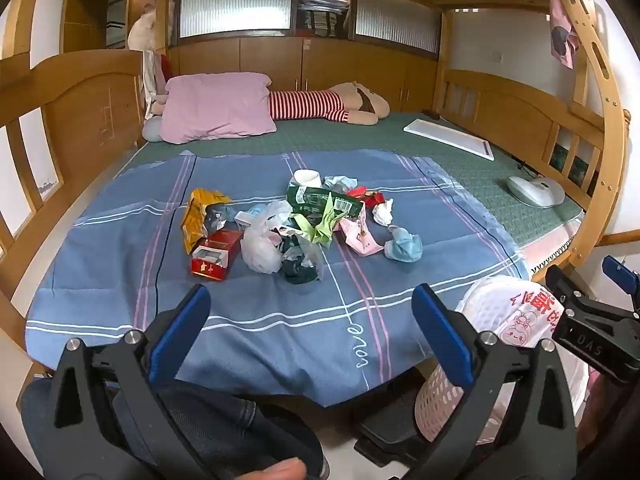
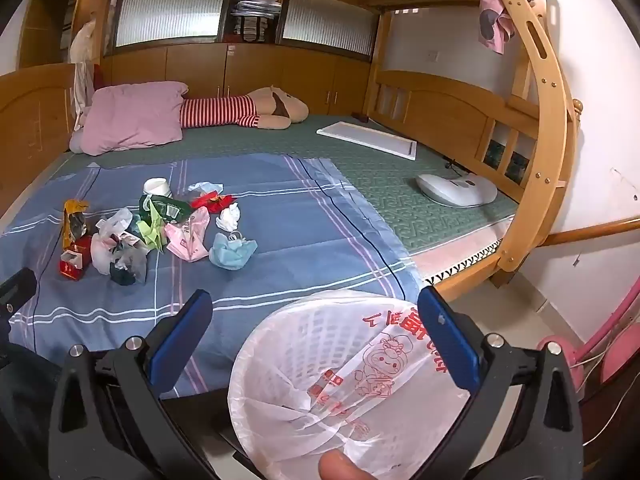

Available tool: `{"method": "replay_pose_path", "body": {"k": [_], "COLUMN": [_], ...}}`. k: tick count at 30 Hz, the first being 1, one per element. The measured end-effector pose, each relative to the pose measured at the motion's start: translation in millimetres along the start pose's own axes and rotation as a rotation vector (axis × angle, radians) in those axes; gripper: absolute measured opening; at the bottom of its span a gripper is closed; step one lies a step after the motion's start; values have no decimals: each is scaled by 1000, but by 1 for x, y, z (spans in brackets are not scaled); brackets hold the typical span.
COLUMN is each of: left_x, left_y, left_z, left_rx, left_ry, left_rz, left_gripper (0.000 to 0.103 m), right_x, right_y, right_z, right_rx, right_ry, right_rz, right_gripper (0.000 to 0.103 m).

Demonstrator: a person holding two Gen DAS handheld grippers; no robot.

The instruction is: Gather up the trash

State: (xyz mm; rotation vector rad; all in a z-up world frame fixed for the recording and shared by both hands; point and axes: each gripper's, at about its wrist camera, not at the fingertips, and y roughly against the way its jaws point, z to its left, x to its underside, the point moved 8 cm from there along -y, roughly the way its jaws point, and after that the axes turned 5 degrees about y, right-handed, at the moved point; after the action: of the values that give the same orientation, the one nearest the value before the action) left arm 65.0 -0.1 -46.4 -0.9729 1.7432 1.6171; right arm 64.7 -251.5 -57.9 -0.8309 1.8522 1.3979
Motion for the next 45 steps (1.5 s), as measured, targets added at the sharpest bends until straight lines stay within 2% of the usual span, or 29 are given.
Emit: {"method": "replay_pose_path", "body": {"k": [11, 16, 45], "left_x": [2, 7, 15], "left_y": [6, -5, -8], "left_z": [3, 1, -4], "left_rx": [0, 1, -4], "left_ry": [-4, -7, -9], "left_rz": [-2, 9, 21], "left_gripper": [100, 100, 100], "right_x": [-3, -2, 7], "right_y": [3, -2, -6], "right_z": [4, 0, 4], "right_rx": [-7, -10, -19], "right_ry": [-7, -10, -17], "right_rz": [5, 6, 13], "right_gripper": [100, 100, 100]}}
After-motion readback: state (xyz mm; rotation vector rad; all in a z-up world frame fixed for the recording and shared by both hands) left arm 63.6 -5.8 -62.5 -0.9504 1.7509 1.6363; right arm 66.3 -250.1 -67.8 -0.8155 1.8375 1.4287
